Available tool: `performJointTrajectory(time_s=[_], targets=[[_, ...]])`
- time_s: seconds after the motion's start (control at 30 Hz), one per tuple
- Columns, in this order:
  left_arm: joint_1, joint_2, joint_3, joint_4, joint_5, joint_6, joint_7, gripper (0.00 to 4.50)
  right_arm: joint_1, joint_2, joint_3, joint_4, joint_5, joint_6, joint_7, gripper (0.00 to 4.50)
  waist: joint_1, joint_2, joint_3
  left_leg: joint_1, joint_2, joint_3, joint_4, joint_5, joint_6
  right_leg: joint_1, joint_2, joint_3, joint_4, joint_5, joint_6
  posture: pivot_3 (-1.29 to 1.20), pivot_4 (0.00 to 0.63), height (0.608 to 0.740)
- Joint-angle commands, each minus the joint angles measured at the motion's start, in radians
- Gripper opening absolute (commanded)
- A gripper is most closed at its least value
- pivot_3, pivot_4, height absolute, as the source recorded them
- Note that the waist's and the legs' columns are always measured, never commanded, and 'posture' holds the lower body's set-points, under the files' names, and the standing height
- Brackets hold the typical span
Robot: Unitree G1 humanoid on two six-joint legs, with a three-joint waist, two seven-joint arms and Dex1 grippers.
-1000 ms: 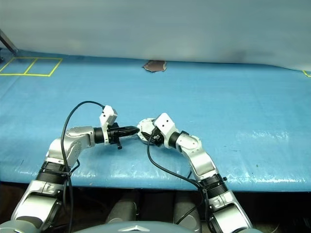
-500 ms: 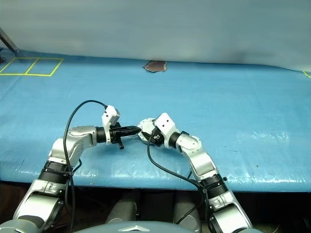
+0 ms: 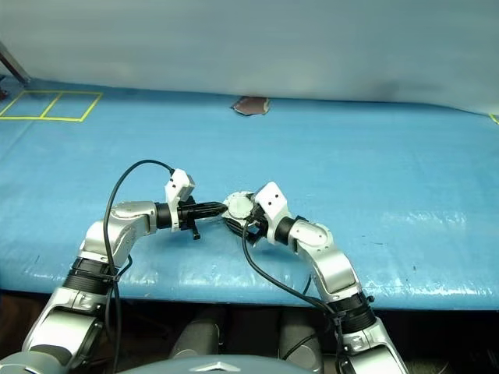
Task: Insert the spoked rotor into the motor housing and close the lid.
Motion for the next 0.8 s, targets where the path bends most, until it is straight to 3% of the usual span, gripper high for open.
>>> performJointTrajectory(time_s=[0.03,0.33,0.8], targets=[[0.009,-0.008,-0.019,0.023,0.017,0.003,0.000,0.00,-0.007,0.028,-0.087,-0.093,0.110,0.073,-0.030,4.48,0.001,0.000,0.000,0.000,0.000,0.000,0.000,0.000,0.000,0.000,0.000,0.000,0.000,0.000,0.000,0.00,0.150,0.740],[0.016,-0.017,-0.012,0.021,0.008,-0.010,-0.004,0.00,0.022,0.046,-0.218,-0.016,0.184,0.274,-0.192,4.48,0.007,0.000,0.000,0.000,0.000,0.000,0.000,0.000,0.000,0.000,-0.001,0.000,0.000,0.000,0.000,0.00,0.150,0.740],[0.015,-0.024,-0.011,0.034,0.011,-0.035,-0.003,0.00,0.070,0.083,-0.322,-0.017,0.383,0.462,-0.208,4.48,0.008,0.000,0.000,-0.001,0.000,0.000,0.000,0.000,0.000,0.000,-0.001,0.000,0.000,0.000,0.000,0.00,0.150,0.740]])
